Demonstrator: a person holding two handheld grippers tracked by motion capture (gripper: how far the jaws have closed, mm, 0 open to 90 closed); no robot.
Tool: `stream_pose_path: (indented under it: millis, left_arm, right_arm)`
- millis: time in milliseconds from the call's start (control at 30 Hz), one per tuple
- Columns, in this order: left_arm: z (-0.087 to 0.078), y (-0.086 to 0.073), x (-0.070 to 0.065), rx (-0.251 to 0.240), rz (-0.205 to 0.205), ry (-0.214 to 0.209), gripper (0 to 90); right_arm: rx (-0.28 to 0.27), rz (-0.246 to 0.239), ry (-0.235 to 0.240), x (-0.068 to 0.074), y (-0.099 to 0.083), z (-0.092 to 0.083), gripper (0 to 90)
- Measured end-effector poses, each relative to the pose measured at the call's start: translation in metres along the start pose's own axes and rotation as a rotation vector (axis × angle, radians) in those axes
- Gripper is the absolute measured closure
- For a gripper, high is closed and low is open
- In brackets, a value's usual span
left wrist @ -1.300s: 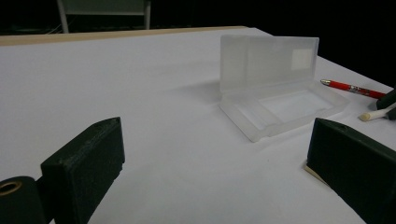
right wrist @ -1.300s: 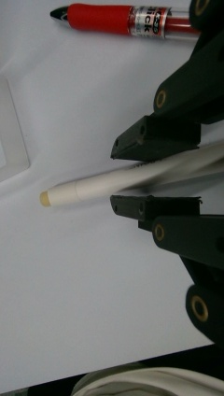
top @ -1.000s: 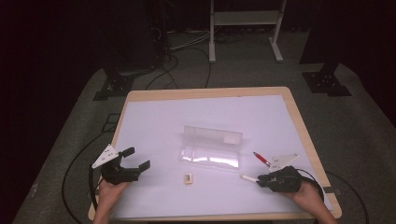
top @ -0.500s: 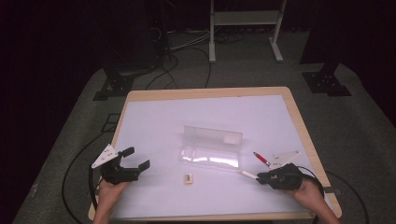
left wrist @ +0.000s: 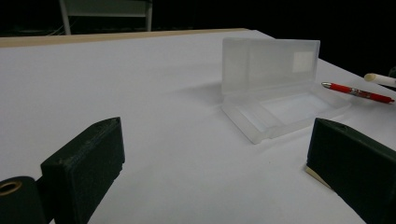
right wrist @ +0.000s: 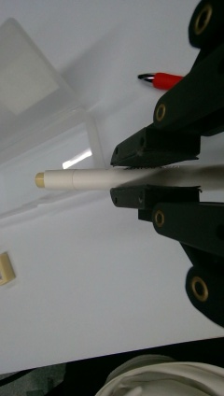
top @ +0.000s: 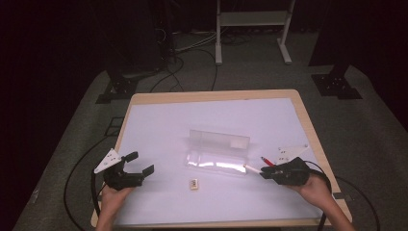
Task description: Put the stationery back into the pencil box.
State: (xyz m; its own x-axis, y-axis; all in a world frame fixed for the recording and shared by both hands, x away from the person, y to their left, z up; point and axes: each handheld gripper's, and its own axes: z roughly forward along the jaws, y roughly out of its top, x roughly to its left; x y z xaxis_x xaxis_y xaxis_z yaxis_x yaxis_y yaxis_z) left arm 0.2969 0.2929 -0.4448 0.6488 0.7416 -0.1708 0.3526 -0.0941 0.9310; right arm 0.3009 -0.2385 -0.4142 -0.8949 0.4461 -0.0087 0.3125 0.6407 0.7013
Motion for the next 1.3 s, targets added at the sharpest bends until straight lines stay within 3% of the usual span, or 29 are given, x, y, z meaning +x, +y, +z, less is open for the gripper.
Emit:
stream_pose_path:
  millis: [333,767,1300]
  left_arm:
    - [0.000,0.000,0.000,-0.003,-0.004,0.001,3.6]
    - [-0.001,0.000,0.000,-0.006,-0.003,0.001,3.6]
    - [-0.002,0.000,0.000,-0.007,-0.002,0.003,3.6]
  right_arm:
    - [-0.004,-0.039,0.015,-0.005,0.028,0.004,78.2]
    - [-0.034,-0.036,0.025,-0.011,0.041,0.008,78.2]
    - [-0.024,-0.084,0.044,-0.015,0.064,0.021,78.2]
